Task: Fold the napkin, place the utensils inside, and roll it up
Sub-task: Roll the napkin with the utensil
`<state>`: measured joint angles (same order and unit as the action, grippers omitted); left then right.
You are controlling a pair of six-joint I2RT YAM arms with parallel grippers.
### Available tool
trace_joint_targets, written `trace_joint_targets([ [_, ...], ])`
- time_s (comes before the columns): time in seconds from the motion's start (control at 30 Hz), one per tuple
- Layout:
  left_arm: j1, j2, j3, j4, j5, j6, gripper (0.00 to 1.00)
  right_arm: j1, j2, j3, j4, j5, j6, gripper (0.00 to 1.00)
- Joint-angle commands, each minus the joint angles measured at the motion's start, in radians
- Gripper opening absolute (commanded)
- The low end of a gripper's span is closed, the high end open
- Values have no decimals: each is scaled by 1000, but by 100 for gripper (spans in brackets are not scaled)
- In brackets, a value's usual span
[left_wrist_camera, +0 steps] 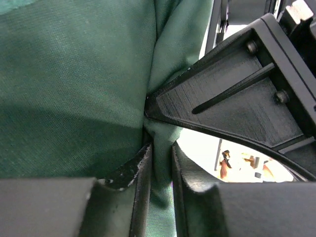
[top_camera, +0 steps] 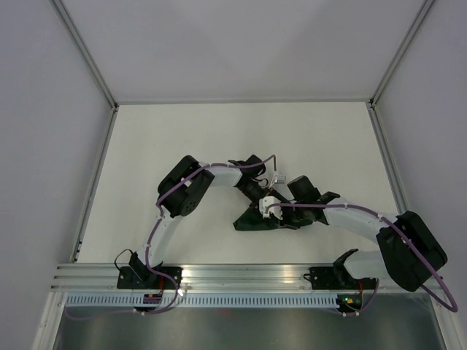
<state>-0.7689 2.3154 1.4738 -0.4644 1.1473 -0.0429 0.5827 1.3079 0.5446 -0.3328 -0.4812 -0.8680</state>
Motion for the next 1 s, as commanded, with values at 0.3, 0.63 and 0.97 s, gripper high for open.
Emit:
trace_joint_targets([
  [0.3,86,-48,-41,102,-179,-208,36,-24,145,97,-172,-82,-77,3],
  [0.63,177,-145,-95,133,-195,-218,38,-61,284,176,-290,-132,-144,1],
  [0.97,292,-385,-275,289,-378,-262,34,-121,525,374,-500,-200,-244,1],
])
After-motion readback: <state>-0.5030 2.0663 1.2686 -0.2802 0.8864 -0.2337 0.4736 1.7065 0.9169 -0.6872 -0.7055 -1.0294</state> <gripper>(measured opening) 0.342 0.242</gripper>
